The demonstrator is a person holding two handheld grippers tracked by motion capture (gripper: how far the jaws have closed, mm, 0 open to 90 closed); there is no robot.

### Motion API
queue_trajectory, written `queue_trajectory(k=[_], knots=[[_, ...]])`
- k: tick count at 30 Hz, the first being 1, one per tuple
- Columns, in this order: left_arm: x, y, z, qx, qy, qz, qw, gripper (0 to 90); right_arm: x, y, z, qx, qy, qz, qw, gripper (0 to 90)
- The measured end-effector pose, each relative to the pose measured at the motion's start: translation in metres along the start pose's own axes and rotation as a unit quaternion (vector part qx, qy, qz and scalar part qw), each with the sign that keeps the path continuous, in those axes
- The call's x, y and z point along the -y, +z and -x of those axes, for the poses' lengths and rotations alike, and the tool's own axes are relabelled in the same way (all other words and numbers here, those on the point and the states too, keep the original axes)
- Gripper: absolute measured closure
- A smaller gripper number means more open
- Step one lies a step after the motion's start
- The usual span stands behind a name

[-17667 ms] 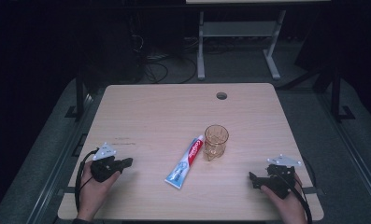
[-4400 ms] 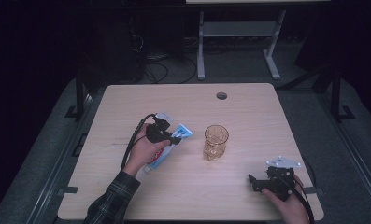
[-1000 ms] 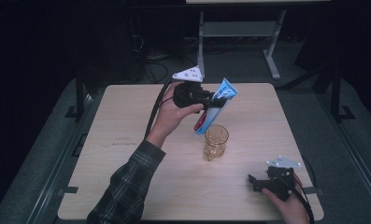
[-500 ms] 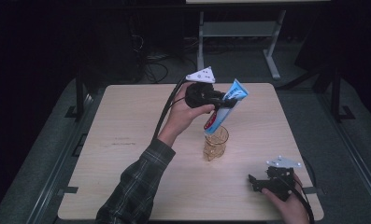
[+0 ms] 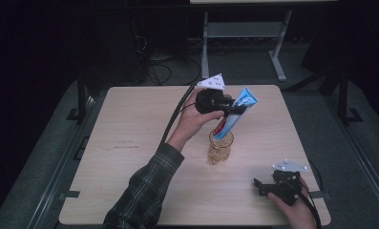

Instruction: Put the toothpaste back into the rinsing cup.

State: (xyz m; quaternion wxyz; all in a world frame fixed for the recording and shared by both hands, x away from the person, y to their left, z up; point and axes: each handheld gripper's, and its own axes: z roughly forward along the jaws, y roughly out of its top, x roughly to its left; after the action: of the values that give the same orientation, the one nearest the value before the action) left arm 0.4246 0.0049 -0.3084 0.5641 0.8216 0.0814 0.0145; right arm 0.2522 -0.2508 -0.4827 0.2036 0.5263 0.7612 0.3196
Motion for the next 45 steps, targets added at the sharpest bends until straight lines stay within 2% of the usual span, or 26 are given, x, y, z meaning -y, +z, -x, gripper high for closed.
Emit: queue_trajectory(k=[20, 36, 45], knots=[[0.034, 0.013, -0.008, -0.001, -0.012, -0.023, 0.9997, 72.0, 0.0, 0.0, 0.0, -0.002, 0.0, 0.0, 1.0, 0.7], [0.051, 0.02, -0.008, -0.003, -0.019, -0.037, 0.9991, 71.5, 0.0, 0.0, 0.0, -0.001, 0.0, 0.0, 1.0, 0.8], [0.056, 0.017, -0.007, -0.004, -0.025, -0.044, 0.9987, 71.0, 0.001, -0.001, 0.0, -0.003, -0.002, -0.001, 1.0, 0.8]])
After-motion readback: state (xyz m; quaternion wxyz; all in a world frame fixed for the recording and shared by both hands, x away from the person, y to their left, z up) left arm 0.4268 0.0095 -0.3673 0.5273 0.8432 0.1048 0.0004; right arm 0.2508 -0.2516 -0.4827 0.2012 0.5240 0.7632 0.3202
